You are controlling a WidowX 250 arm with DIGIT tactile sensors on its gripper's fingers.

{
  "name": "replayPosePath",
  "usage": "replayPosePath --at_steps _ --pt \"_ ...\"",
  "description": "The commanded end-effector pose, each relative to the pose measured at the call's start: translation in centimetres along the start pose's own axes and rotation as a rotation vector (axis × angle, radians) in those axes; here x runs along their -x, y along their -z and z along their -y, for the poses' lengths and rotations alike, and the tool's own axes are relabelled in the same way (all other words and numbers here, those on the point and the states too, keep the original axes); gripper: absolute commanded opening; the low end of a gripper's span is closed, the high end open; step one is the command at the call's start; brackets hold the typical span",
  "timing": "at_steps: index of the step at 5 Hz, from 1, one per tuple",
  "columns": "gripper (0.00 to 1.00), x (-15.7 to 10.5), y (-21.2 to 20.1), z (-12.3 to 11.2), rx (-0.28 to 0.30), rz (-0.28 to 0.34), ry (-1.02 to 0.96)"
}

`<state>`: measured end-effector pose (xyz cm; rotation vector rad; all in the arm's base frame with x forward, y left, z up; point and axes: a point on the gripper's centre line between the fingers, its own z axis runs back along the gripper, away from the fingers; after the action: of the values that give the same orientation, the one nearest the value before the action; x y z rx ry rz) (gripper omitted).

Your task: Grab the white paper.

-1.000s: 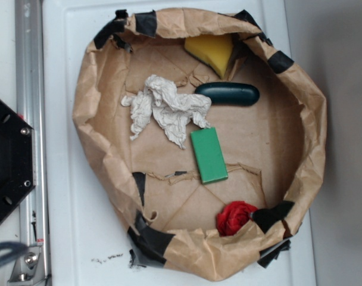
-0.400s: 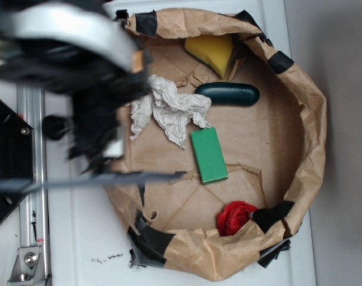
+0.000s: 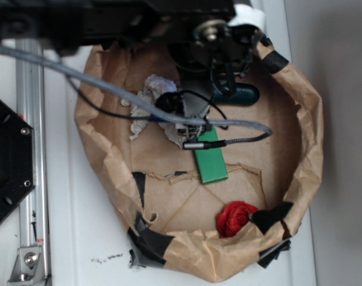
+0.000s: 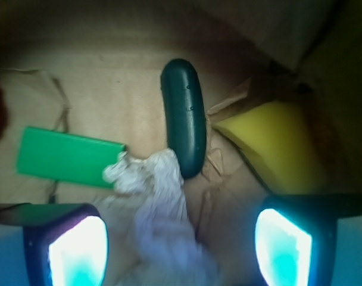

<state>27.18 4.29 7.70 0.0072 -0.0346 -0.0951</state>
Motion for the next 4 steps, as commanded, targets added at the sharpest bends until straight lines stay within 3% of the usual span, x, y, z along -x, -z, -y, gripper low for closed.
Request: replayPosePath --at_steps 1,2,3,4 --pt "1.00 2.9 1.6 2.6 0.031 0.001 0.094" --pt "1.00 3.5 3.6 2.3 0.012 -0.029 0.095" --pt "0.94 3.1 6.2 1.6 -0.038 -0.080 0.053" --pt "0.00 2.5 5.9 1.0 -0.008 -0.052 -0.005"
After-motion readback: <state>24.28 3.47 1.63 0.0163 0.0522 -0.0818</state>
